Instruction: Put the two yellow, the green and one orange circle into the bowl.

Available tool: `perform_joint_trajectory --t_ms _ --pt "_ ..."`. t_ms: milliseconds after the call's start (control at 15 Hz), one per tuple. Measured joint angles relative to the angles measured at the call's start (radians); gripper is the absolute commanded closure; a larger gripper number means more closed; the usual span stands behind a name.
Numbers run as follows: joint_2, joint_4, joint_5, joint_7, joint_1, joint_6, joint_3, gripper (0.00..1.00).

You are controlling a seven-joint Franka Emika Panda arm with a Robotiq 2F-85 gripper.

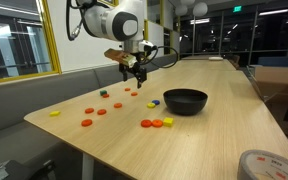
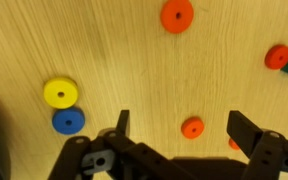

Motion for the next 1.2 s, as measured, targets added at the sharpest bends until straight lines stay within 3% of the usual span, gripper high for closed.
perform_joint_trajectory --t_ms 67,267,600,800,1200 --pt "0.002 0.009 0.032 -0.054 0.001 -0.062 -0.017 0.00" --pt "0.007 0.036 0.018 -0.075 0.070 -0.229 -0.179 0.00" --pt "0.042 0.091 -0.065 -0.030 0.150 -0.344 -0.347 0.00" --pt "0.078 0.136 -0.100 0.006 0.191 -0.389 -0.383 0.00" --pt "0.134 0.204 -0.100 0.009 0.236 -0.407 -0.387 0.00"
